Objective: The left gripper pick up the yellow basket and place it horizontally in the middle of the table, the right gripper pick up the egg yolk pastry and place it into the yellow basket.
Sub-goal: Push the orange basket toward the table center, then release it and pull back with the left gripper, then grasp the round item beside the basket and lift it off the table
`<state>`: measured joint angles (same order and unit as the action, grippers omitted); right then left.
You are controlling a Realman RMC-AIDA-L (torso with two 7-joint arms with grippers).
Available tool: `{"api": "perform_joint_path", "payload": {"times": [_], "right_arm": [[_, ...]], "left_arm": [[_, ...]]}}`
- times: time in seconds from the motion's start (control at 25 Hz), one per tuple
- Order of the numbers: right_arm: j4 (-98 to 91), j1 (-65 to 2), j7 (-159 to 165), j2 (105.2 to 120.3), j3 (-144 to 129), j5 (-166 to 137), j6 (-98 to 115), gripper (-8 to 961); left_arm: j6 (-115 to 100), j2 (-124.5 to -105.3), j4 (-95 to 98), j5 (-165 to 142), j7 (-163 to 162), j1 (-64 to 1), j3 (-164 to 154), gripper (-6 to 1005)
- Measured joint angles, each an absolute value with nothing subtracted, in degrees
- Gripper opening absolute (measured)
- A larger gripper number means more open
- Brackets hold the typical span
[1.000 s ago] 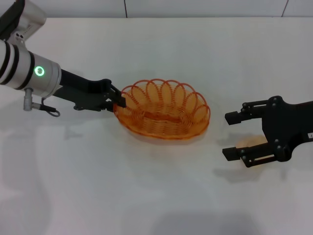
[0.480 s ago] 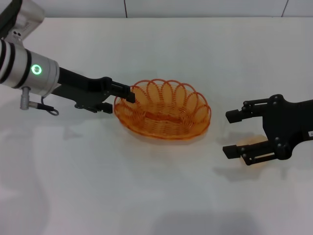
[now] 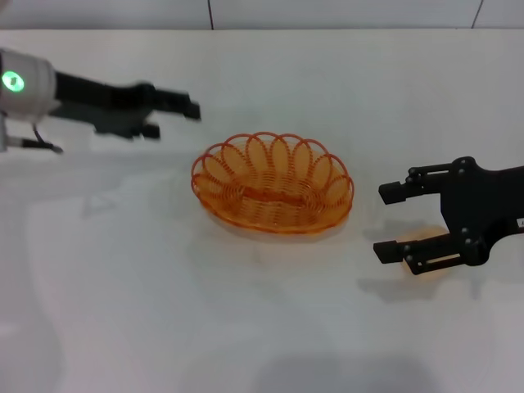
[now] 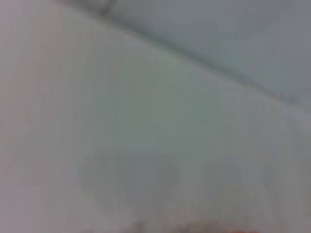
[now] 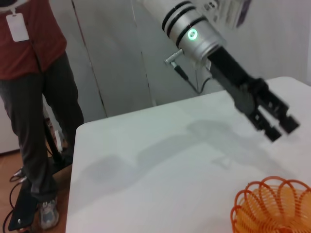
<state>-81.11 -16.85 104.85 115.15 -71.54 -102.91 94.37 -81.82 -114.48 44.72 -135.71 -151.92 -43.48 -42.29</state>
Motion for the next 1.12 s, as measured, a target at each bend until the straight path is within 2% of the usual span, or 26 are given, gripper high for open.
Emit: {"api": "perform_joint_path", "payload": {"times": [0.28, 0.52, 1.0, 1.12], "right_arm": [[-80.58, -16.74, 104.85, 115.22, -71.63, -101.87, 92.22, 768], [-79.99, -16.86, 104.90, 115.23, -72.01, -102.02, 89.58, 768], [-79.49, -17.13, 107.30, 115.22, -72.76, -106.17, 87.90, 768], [-79.59, -17.58, 108.35, 115.20, -72.77, -107.87, 87.82, 768]], "left_arm": [[-79.66, -111.66, 47.10, -123.68, -142.01, -39.35, -42.18, 893], [-85.11, -109.94, 48.42, -120.96, -125.29, -38.73, -42.57, 892], [-93.31, -110.82, 57.13, -122.58, -108.01, -36.59, -49.87, 892], [-94.81, -111.82, 61.12, -122.75, -107.39, -35.52, -54.60, 891]]}}
